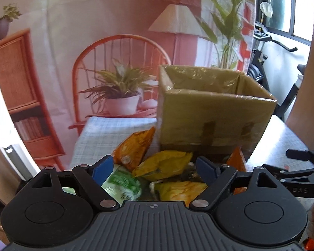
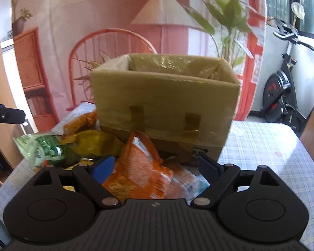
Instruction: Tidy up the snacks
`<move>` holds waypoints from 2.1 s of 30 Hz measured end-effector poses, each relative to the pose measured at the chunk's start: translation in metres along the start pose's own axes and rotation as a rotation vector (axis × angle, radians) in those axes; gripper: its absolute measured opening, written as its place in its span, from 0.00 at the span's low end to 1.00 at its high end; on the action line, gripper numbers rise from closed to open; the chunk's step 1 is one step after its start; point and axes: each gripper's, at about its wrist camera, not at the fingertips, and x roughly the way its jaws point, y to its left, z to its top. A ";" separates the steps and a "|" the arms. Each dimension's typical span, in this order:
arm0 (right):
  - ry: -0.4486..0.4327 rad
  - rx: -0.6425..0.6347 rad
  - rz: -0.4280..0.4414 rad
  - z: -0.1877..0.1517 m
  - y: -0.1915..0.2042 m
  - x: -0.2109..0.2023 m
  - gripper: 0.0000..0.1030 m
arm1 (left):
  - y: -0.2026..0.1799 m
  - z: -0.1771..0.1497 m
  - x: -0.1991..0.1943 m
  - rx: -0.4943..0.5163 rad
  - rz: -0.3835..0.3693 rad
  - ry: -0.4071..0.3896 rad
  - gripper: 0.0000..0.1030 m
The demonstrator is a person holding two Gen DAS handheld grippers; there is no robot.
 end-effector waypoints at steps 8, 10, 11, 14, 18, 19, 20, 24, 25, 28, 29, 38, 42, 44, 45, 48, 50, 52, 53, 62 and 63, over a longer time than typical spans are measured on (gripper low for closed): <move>0.020 0.019 0.018 0.018 -0.029 0.009 0.84 | 0.009 0.033 0.003 -0.002 0.044 -0.031 0.84; 0.034 0.031 0.042 0.023 -0.033 0.011 0.81 | 0.018 0.039 0.000 -0.009 0.044 -0.039 0.84; 0.040 0.035 0.053 0.025 -0.034 0.012 0.81 | 0.023 0.041 -0.002 -0.008 0.050 -0.043 0.84; 0.057 0.026 0.084 0.030 -0.028 0.012 0.81 | 0.037 0.039 -0.006 0.006 0.071 -0.034 0.84; 0.056 0.015 0.110 0.037 -0.009 0.011 0.81 | 0.061 0.031 -0.002 -0.021 0.086 0.013 0.83; 0.054 0.020 0.107 0.037 -0.004 0.011 0.81 | 0.066 0.028 -0.001 -0.038 0.075 0.024 0.83; 0.055 0.029 0.105 0.037 0.000 0.011 0.81 | 0.071 0.024 0.000 -0.054 0.057 0.031 0.82; 0.069 0.031 0.088 0.028 0.013 0.009 0.80 | 0.074 0.011 0.004 -0.090 0.013 0.044 0.81; 0.077 0.018 0.074 0.024 0.014 0.008 0.80 | 0.072 0.009 0.005 -0.094 -0.007 0.049 0.81; 0.087 0.001 0.029 0.013 0.014 0.005 0.80 | 0.058 0.004 0.009 -0.071 -0.062 0.053 0.81; 0.092 0.003 0.021 0.010 0.011 0.004 0.80 | 0.052 0.002 0.011 -0.053 -0.074 0.052 0.81; 0.156 0.039 -0.016 -0.021 -0.027 0.024 0.78 | 0.000 -0.004 0.049 0.014 -0.170 0.109 0.81; 0.188 0.026 0.020 -0.034 -0.030 0.043 0.77 | -0.027 -0.004 0.064 0.058 -0.218 0.146 0.81; 0.197 0.024 0.050 -0.036 -0.028 0.053 0.77 | -0.040 -0.005 0.070 0.077 -0.244 0.153 0.81; 0.197 0.026 0.066 -0.036 -0.027 0.057 0.76 | -0.045 -0.005 0.074 0.084 -0.254 0.158 0.81; 0.195 0.030 0.108 -0.033 -0.020 0.069 0.73 | -0.055 -0.006 0.088 0.094 -0.274 0.180 0.81; 0.188 0.035 0.128 -0.031 -0.016 0.077 0.69 | -0.059 -0.008 0.101 0.090 -0.272 0.211 0.81; 0.182 0.052 0.164 -0.029 -0.015 0.082 0.65 | -0.056 -0.012 0.114 0.051 -0.271 0.261 0.79; 0.180 0.064 0.185 -0.029 -0.015 0.085 0.65 | -0.055 -0.014 0.118 0.034 -0.281 0.280 0.77; 0.179 0.094 0.295 -0.033 -0.018 0.090 0.65 | -0.059 -0.026 0.136 0.049 -0.299 0.337 0.53; 0.178 0.093 0.304 -0.033 -0.018 0.090 0.65 | -0.060 -0.026 0.136 0.057 -0.300 0.338 0.53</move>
